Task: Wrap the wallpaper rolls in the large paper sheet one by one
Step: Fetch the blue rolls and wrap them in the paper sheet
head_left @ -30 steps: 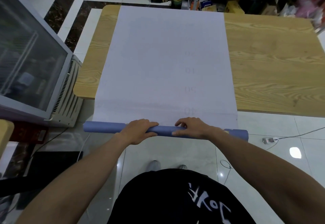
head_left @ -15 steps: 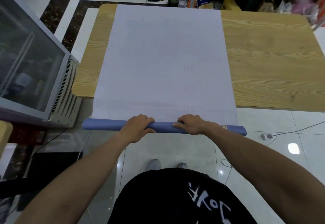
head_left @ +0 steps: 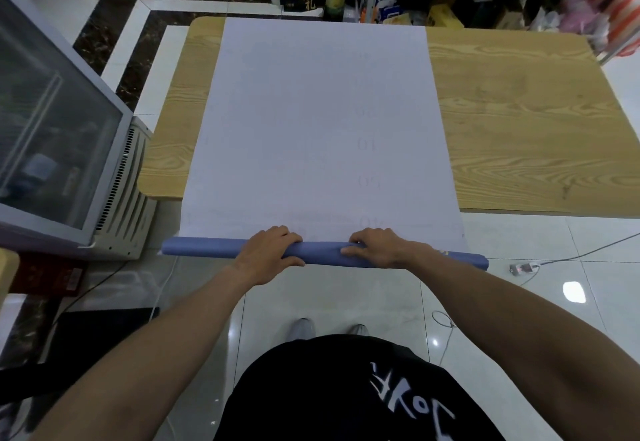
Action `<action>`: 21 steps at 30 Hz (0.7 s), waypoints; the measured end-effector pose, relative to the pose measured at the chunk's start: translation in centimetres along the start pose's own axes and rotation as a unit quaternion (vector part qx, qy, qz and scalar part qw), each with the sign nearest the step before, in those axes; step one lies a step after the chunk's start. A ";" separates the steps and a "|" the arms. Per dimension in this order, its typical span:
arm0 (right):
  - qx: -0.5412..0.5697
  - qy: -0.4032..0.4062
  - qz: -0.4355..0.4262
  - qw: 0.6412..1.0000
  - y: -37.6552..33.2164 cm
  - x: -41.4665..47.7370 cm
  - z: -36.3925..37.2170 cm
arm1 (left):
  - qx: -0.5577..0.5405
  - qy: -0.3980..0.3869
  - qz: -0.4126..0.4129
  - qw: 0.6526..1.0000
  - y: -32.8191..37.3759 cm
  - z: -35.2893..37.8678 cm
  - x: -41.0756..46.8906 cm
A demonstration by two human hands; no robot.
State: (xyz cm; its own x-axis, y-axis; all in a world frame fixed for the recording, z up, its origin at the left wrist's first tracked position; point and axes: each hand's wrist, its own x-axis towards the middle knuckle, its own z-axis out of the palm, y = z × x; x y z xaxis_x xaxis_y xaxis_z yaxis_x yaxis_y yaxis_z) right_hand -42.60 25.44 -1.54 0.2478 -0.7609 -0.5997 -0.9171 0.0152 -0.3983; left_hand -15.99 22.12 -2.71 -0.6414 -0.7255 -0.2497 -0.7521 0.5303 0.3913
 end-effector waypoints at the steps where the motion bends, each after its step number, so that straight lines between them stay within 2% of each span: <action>1: -0.001 -0.002 0.003 1.000 0.0 -0.1 0.0 | 0.006 -0.006 -0.002 1.000 0.1 0.0 0.0; 4: -0.046 -0.012 -0.002 0.999 -0.2 -0.6 0.1 | 0.018 -0.024 -0.008 1.000 0.2 -0.1 0.1; 6: -0.077 0.015 -0.015 0.997 -0.2 -0.7 0.3 | 0.020 -0.031 -0.010 0.999 0.3 -0.4 0.2; 10: -0.024 0.064 -0.023 0.997 0.4 -1.1 0.6 | 0.000 -0.049 -0.013 0.999 0.2 -1.2 0.6; 14: -0.043 0.052 -0.025 0.997 0.4 -0.9 0.2 | -0.011 -0.022 -0.005 1.000 0.2 -1.2 0.7; 17: -0.017 0.032 -0.017 0.999 0.3 -0.7 -0.4 | 0.007 0.001 0.005 1.000 0.4 -1.2 0.7; 21: -0.025 0.013 -0.010 1.000 0.0 -1.1 -0.9 | 0.002 -0.022 -0.001 1.000 0.4 -1.1 0.5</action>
State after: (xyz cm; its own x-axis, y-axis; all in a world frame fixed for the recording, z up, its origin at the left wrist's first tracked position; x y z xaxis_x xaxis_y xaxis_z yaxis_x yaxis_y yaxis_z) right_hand -43.15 25.69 -0.25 0.2592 -0.7772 -0.5734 -0.9268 -0.0331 -0.3741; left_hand -16.50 21.46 -1.66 -0.6462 -0.7062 -0.2894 -0.7537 0.5308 0.3875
